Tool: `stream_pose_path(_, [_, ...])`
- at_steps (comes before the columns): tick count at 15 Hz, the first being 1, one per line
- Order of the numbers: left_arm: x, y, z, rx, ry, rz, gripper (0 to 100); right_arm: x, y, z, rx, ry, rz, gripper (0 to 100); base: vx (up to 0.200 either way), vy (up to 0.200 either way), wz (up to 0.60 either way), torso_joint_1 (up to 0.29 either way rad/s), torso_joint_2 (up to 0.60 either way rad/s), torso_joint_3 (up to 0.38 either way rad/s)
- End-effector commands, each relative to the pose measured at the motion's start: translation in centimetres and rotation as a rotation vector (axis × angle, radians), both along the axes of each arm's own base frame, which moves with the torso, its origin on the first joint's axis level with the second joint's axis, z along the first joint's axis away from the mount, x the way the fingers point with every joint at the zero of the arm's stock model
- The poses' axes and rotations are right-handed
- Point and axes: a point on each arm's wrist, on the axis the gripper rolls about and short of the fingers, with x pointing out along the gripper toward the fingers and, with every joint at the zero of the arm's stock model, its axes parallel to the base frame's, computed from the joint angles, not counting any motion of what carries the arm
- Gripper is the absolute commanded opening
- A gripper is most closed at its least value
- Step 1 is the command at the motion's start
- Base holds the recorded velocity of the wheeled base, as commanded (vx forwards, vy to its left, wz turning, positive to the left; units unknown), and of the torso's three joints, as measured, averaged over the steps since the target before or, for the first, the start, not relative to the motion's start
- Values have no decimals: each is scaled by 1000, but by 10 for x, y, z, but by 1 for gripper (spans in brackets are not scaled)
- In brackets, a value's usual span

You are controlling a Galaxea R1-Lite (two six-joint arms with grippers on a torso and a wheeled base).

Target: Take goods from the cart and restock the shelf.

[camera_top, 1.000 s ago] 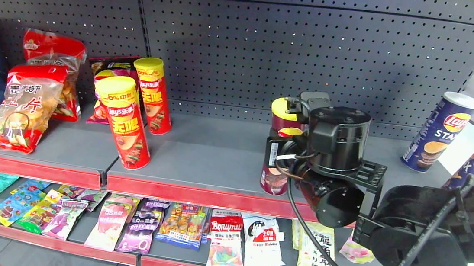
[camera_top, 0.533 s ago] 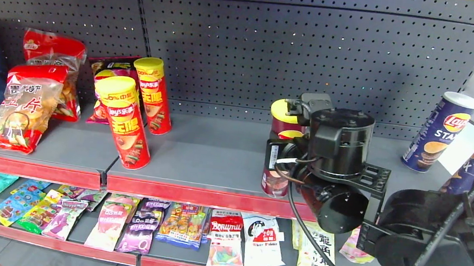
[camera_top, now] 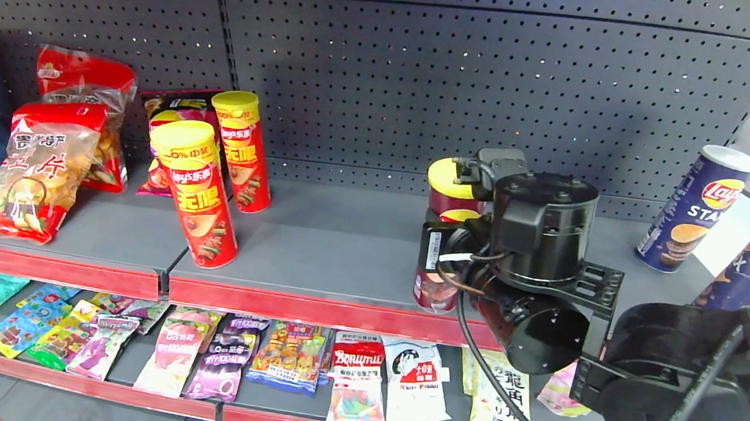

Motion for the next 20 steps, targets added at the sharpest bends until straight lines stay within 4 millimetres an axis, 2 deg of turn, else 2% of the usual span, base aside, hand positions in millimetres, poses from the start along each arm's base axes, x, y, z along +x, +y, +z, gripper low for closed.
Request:
stream_pose_path(1, [0,0,0,0,-1,1,0,1,0,-2,-4,4,-1,100,0,0,0,0,0,0])
stream_pose_path(8, [-1,0,-1,2,-7,1,0,-5,-2,3,6,-5,7,100,0,0,0,0,0,0])
stream_pose_path(10, [-1,0,-1,2,-7,-1,0,-20,-12,0,-11,11,23,100,0,0,0,0,0,0])
stream_pose_path(14, [-1,0,-3,0,0,1,0,-59,-31,19,47,-14,80,100,0,0,0,0,0,0])
stream_pose_path(16, [0,0,-3,0,2,1,0,-77,-41,19,44,-11,116,100,0,0,0,0,0,0])
stream_pose_path(19, [-1,0,-3,1,3,1,0,-86,-61,21,57,-16,112,100,0,0,0,0,0,0])
stream_pose_path(20, [-1,0,-3,8,7,1,0,-89,-76,20,62,-11,131,100,0,0,0,0,0,0])
